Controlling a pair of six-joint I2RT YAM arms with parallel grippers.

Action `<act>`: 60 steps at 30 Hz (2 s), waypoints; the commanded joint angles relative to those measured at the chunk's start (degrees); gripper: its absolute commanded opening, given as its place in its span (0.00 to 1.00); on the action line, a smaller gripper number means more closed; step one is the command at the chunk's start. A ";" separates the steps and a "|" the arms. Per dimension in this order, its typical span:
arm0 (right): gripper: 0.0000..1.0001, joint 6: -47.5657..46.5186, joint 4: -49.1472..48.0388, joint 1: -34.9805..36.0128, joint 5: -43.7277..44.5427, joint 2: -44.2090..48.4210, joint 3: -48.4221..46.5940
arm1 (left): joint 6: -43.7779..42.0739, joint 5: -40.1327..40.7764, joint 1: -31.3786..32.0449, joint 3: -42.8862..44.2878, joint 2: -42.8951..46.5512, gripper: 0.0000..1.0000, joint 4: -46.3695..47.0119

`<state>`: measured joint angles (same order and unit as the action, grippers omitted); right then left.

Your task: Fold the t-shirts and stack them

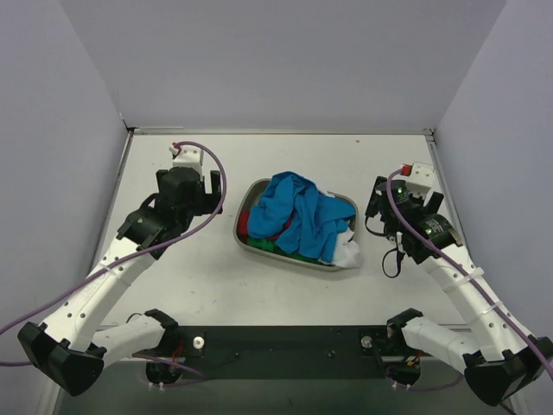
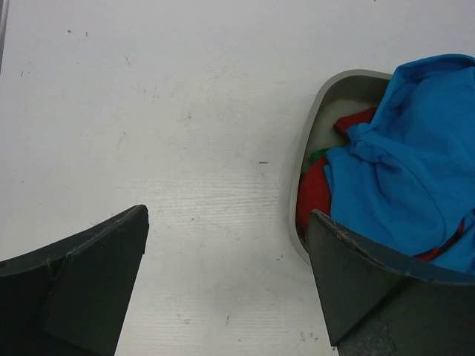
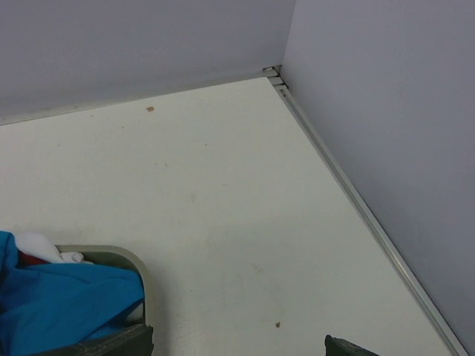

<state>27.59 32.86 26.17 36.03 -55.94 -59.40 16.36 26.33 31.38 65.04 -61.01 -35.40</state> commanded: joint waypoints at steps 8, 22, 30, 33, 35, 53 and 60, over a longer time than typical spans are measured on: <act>1.00 -0.87 2.29 -0.33 2.20 -0.92 -0.54 | 0.87 0.92 -0.44 0.00 0.46 0.98 1.65; 1.00 1.15 1.86 -0.16 -4.56 0.40 2.00 | 11.32 -9.97 3.60 -2.54 -12.89 0.89 -0.12; 1.00 0.80 1.77 0.81 -6.15 1.97 3.14 | 10.10 -8.93 3.43 1.66 -25.29 0.88 1.56; 1.00 0.88 1.77 0.90 -6.85 3.20 4.02 | 8.96 -8.92 2.73 3.16 -28.89 0.88 2.52; 1.00 0.80 1.50 1.07 -7.20 3.56 4.55 | 7.99 -9.54 2.38 4.13 -31.26 0.88 3.84; 1.00 0.27 1.50 1.25 -8.87 6.37 6.57 | 9.12 -10.42 -3.25 7.82 -45.06 0.03 3.68; 1.00 0.62 1.42 1.16 -10.72 5.58 6.66 | 13.08 -11.74 -9.04 9.50 -45.69 0.00 1.04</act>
<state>28.12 33.69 27.05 26.00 -50.11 -52.93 26.50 7.94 27.24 73.01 -105.56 -30.89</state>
